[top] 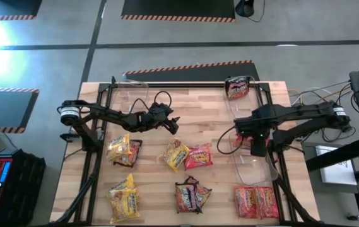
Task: Sort Maruchan noodles
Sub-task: Put the orange noodle pack into the bottom transparent bin, then put the yellow noodle pack into the top left transparent bin
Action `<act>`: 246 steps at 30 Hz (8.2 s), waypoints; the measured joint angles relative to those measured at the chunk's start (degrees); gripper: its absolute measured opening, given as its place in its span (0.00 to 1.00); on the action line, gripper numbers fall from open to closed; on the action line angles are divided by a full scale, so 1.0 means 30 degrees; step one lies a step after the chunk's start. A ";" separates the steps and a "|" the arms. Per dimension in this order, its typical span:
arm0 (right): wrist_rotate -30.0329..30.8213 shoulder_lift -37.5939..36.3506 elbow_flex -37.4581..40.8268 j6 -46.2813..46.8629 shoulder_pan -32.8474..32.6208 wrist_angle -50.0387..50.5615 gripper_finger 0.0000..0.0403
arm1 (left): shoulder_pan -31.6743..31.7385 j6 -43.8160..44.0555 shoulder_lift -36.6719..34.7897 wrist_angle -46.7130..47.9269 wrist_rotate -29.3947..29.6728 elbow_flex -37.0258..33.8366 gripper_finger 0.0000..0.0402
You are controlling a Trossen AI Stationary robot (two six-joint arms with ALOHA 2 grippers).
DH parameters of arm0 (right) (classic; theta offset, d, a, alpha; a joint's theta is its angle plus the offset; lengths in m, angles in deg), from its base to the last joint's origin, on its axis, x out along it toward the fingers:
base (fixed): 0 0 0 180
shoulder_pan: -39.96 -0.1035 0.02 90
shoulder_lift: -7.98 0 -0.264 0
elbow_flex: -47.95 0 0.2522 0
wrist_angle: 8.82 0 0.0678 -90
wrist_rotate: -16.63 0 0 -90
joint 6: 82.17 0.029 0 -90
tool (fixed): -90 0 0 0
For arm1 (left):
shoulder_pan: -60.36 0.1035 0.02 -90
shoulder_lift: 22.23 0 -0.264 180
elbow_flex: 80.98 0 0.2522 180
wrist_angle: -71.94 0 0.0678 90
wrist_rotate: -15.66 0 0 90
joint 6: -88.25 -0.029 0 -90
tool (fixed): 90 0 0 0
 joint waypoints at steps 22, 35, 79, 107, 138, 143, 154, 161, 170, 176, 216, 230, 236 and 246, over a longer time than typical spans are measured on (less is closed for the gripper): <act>0.2143 0.0258 0.3247 -0.3479 0.0012 -0.5003 0.31 | 0.0000 -0.0175 0.0007 -0.0182 0.0446 -0.0007 0.56; 0.4110 0.0273 0.4241 -0.3463 0.0015 -0.5985 0.39 | 0.0000 -0.0496 0.0073 -0.0175 0.0439 -0.0007 0.56; 0.3981 0.3130 0.4549 0.6835 -0.0641 -2.6190 0.45 | -0.1442 -0.0919 -0.1655 0.3374 -0.7235 0.0000 0.56; 0.3793 0.7626 0.4595 0.4395 -0.1610 -3.0498 0.45 | -0.9463 1.0344 -0.3748 0.9526 -0.2563 -0.0758 0.56; -0.0582 0.8353 0.4533 0.4906 0.1871 -3.1406 0.56 | -0.9551 0.9034 0.0103 0.7614 -0.0823 -0.0699 0.56; -0.1136 0.9021 0.4537 0.5290 0.1902 -3.1429 0.61 | -0.9490 0.9012 0.0124 0.7643 -0.0560 -0.0714 0.56; -0.1415 0.9827 0.4544 0.5785 0.2157 -3.2992 0.64 | -0.9224 0.8989 0.0224 0.7450 -0.0482 -0.0738 0.56; -0.2338 1.0785 0.4544 0.6353 0.2266 -3.3914 0.64 | -0.8782 0.8497 0.0974 0.6338 -0.0261 -0.0721 0.56; -0.2676 1.0852 0.4544 0.6334 0.2317 -3.4488 0.61 | -0.8487 0.8223 0.1099 0.5892 -0.0163 -0.0735 0.56; -0.2727 1.0852 0.4544 0.6254 0.2317 -3.4611 0.58 | -0.8179 0.8014 0.1141 0.5491 0.0658 -0.0758 0.56; -0.3368 0.8061 0.4537 0.1248 0.3455 -3.1322 0.22 | -0.8009 0.3065 -0.3774 0.5178 0.1131 -0.0787 0.56; -0.3227 0.4773 0.4537 -0.3743 0.3373 -2.8252 0.22 | -0.7963 0.2001 -0.4906 0.4611 0.0936 -0.0724 0.61; -0.2743 0.3972 0.3681 -0.6113 0.3245 -2.5275 0.22 | -0.7970 -0.0046 -0.4021 0.2501 0.2154 -0.0729 0.64; 0.1548 0.5240 -0.0079 -1.0963 0.1908 -1.9270 0.22 | -0.7978 -0.2993 -0.3001 -0.0835 0.3403 -0.0740 0.64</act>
